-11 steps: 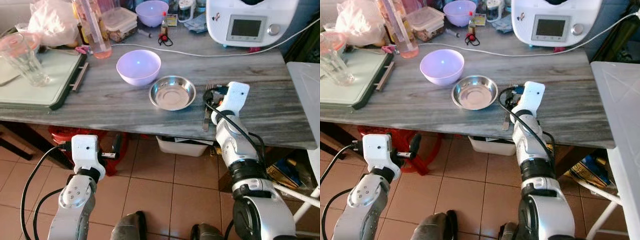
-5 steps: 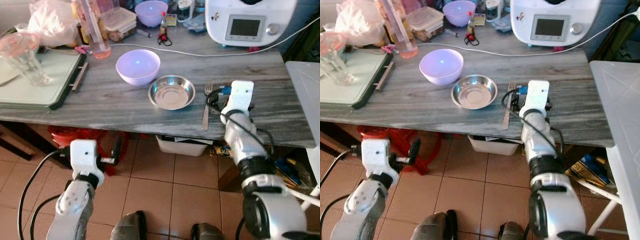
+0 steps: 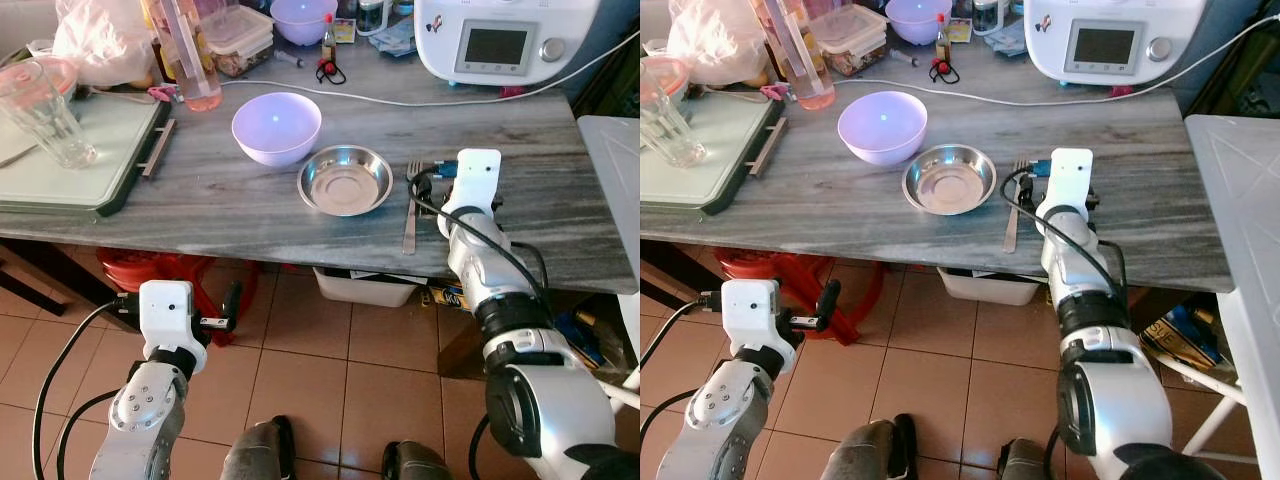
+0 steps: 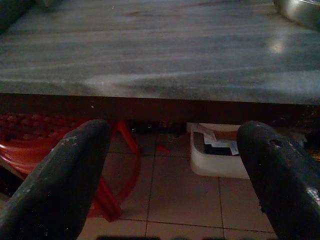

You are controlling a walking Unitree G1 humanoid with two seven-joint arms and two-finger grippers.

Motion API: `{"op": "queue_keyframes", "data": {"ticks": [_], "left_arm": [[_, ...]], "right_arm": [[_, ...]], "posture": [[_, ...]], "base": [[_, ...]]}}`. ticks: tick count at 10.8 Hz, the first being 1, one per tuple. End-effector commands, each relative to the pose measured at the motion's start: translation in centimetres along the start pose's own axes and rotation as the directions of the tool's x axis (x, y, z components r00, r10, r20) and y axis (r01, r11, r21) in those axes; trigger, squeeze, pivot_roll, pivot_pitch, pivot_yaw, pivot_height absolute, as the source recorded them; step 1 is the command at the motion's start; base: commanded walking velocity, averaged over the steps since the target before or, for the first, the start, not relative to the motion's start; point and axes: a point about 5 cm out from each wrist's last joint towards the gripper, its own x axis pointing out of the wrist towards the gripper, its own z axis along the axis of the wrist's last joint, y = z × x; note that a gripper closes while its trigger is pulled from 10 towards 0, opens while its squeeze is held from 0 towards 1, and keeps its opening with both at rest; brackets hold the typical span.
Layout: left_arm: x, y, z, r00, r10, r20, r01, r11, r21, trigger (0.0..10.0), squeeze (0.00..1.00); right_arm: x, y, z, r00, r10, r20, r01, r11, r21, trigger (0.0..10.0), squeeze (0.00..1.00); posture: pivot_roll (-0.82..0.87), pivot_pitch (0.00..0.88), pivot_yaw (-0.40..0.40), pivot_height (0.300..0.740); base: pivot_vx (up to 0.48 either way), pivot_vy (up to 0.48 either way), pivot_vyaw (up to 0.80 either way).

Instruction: Setting the table

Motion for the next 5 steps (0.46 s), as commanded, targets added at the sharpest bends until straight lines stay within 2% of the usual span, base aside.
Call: {"op": "queue_keyframes", "data": {"ticks": [1, 3, 5], "left_arm": [[-0.3, 0.2, 0.2, 1.000, 0.000, -0.002, 0.000, 1.000, 0.008, 10.0, 0.00], [-0.3, 0.2, 0.2, 1.000, 0.001, 0.000, -0.001, 1.000, 0.006, 10.0, 0.00], [-0.1, 0.2, 0.3, 1.000, 0.008, 0.008, -0.008, 1.000, -0.002, 10.0, 0.00]], "right_arm": [[0.1, 0.3, -0.5, 0.999, 0.017, -0.038, -0.017, 1.000, 0.001, 10.0, 0.59], [0.0, 0.3, -0.3, 1.000, 0.016, -0.020, -0.016, 1.000, -0.004, 10.0, 0.59], [-0.6, -0.8, 0.4, 0.999, -0.011, 0.033, 0.012, 1.000, -0.017, 10.0, 0.59]], "posture": [[0.11, 0.193, 0.091, 0.740], [0.11, 0.191, 0.087, 0.740], [0.10, 0.178, 0.079, 0.740]], "base": [[0.000, 0.000, 0.00], [0.000, 0.000, 0.00], [0.000, 0.000, 0.00]]}}
